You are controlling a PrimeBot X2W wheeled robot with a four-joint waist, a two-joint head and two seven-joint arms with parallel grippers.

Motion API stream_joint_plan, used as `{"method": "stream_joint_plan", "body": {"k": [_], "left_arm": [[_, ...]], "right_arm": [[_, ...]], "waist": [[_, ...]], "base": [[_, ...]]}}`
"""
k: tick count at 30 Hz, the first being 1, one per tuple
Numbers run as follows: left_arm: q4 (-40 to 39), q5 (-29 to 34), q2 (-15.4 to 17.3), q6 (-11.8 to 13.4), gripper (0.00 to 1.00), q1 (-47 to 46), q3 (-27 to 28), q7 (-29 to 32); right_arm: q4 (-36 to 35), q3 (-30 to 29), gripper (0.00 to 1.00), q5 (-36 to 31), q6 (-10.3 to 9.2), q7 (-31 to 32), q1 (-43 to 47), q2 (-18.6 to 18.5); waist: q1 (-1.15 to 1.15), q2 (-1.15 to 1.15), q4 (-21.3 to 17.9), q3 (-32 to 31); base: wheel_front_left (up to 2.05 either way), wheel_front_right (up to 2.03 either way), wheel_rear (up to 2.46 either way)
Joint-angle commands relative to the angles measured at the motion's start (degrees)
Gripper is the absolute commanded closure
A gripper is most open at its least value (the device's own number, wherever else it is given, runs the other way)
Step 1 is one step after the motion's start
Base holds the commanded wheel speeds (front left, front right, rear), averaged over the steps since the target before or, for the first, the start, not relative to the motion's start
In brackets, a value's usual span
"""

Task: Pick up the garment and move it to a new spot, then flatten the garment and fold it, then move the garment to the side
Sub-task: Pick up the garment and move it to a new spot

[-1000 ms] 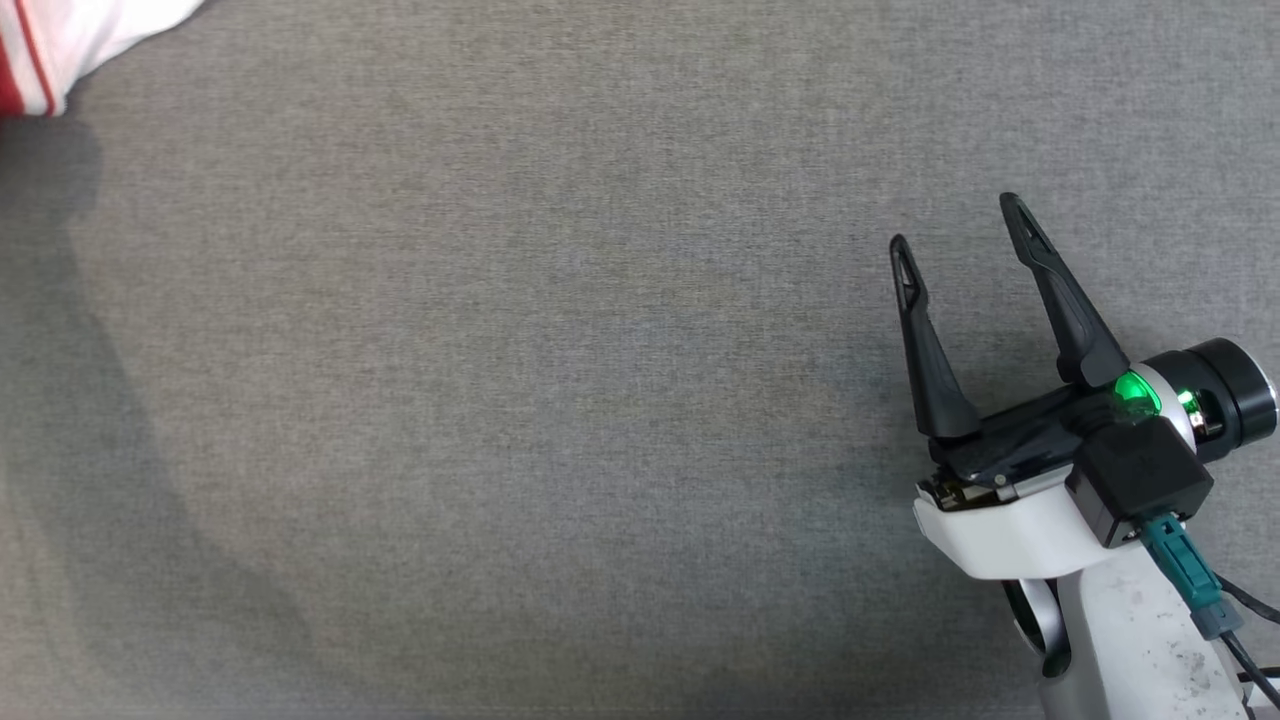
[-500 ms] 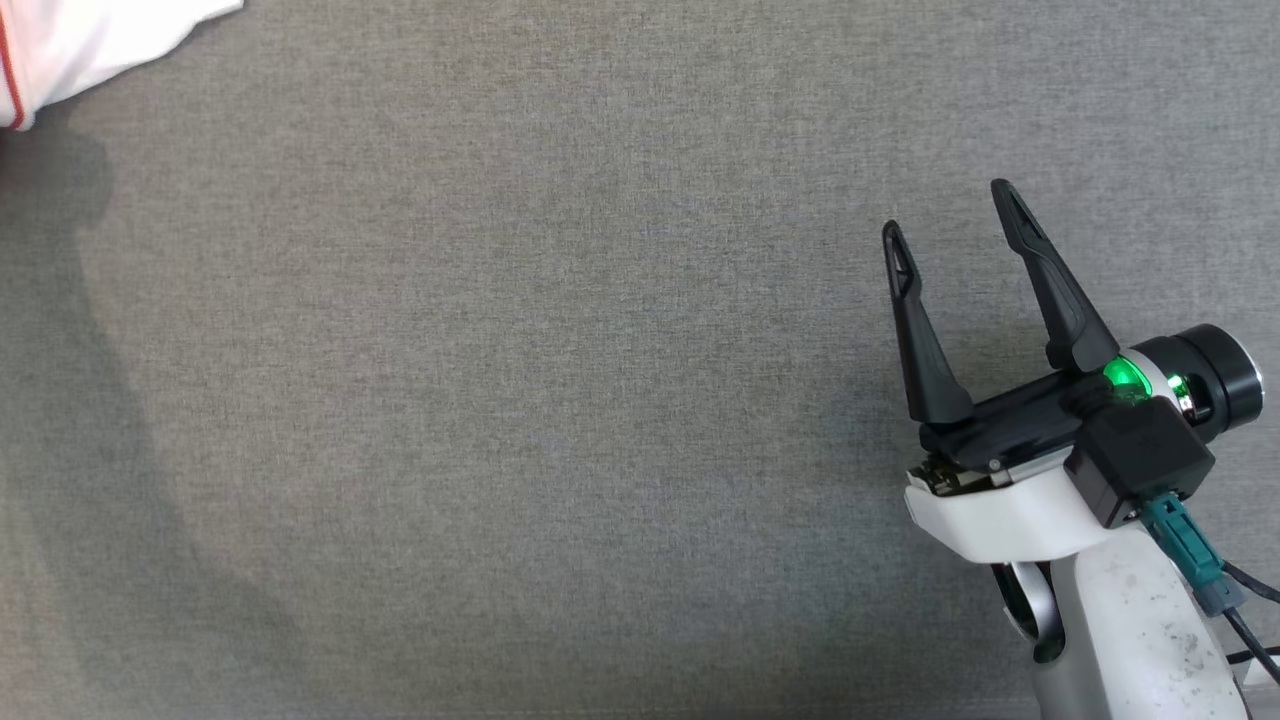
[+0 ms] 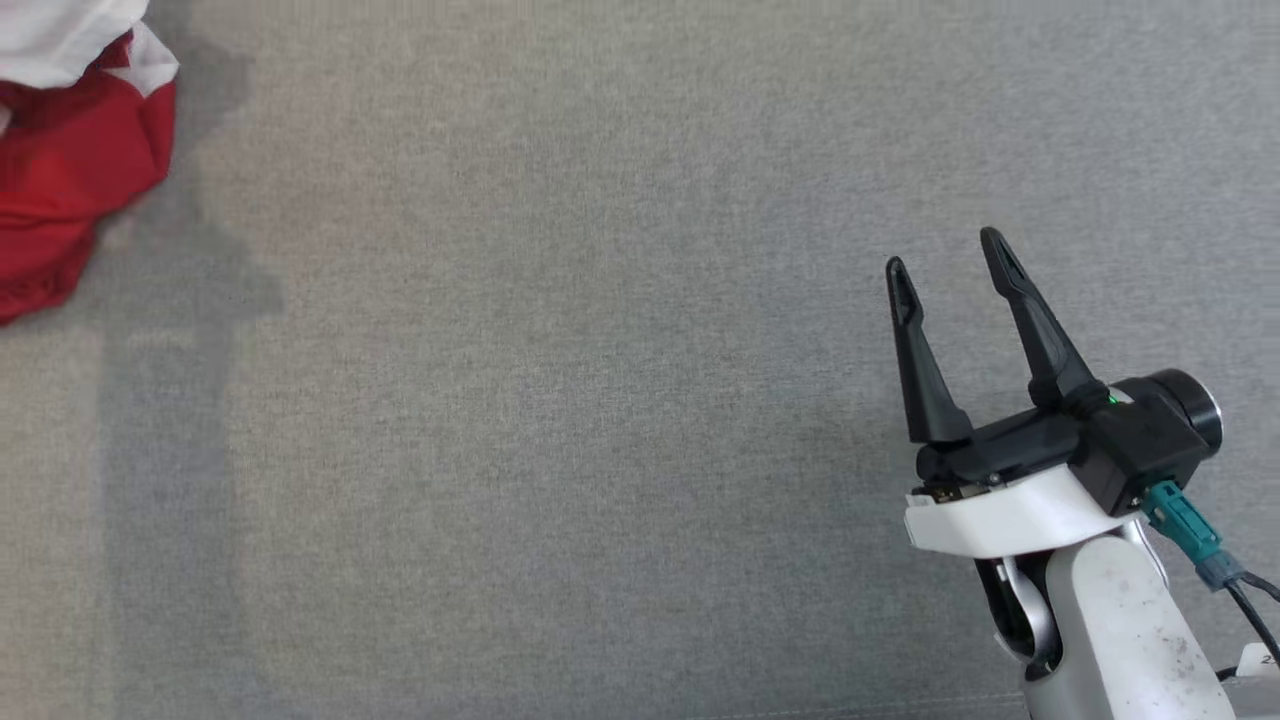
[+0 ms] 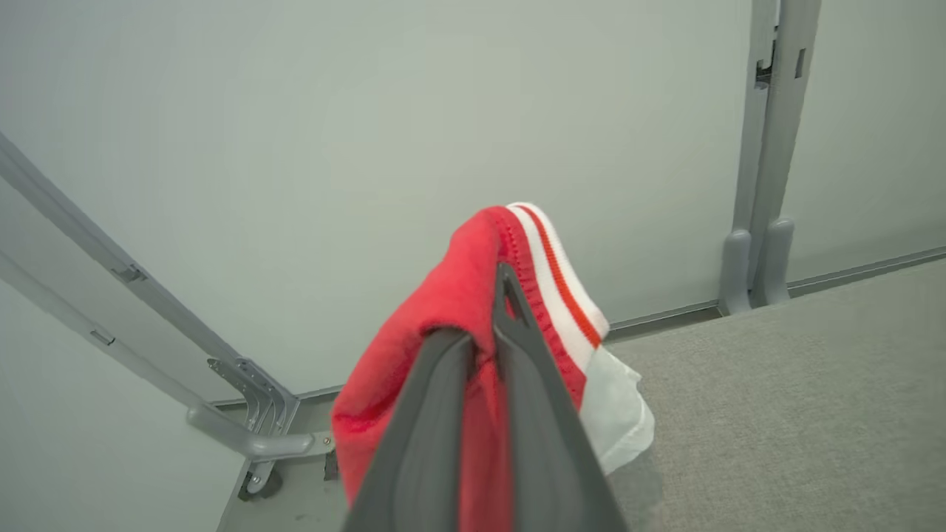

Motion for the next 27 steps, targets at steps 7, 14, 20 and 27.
{"method": "stream_joint_plan", "body": {"k": [7,14,20,27], "left_arm": [[-13.0,-1.4,-2.2,0.0,1.00,0.9,-8.5,4.0],[-24.4,-5.0,-8.8,0.2,1.00,1.0,-12.6,6.1],[-29.0,-7.8,-15.3,3.0,1.00,3.3,-13.2,4.6],[-22.9,-10.9,-16.6,6.8,1.00,14.3,-12.3,0.1]], "right_arm": [[2.1,-2.7,0.00,2.7,-0.04,-0.2,4.1,-0.1],[2.7,-4.9,0.00,3.7,-0.04,-0.2,6.0,-0.1],[2.7,-5.2,0.00,4.8,-0.04,-0.2,5.2,-0.1],[2.9,-4.6,0.00,6.1,-0.04,-0.2,3.8,-0.1]], "waist": [[0.00,0.00,-6.8,-14.4],[0.00,0.00,-9.9,-15.5],[0.00,0.00,-11.9,-13.6],[0.00,0.00,-13.7,-10.4]], "base": [[0.00,0.00,0.00],[0.00,0.00,0.00],[0.00,0.00,0.00],[0.00,0.00,0.00]]}}
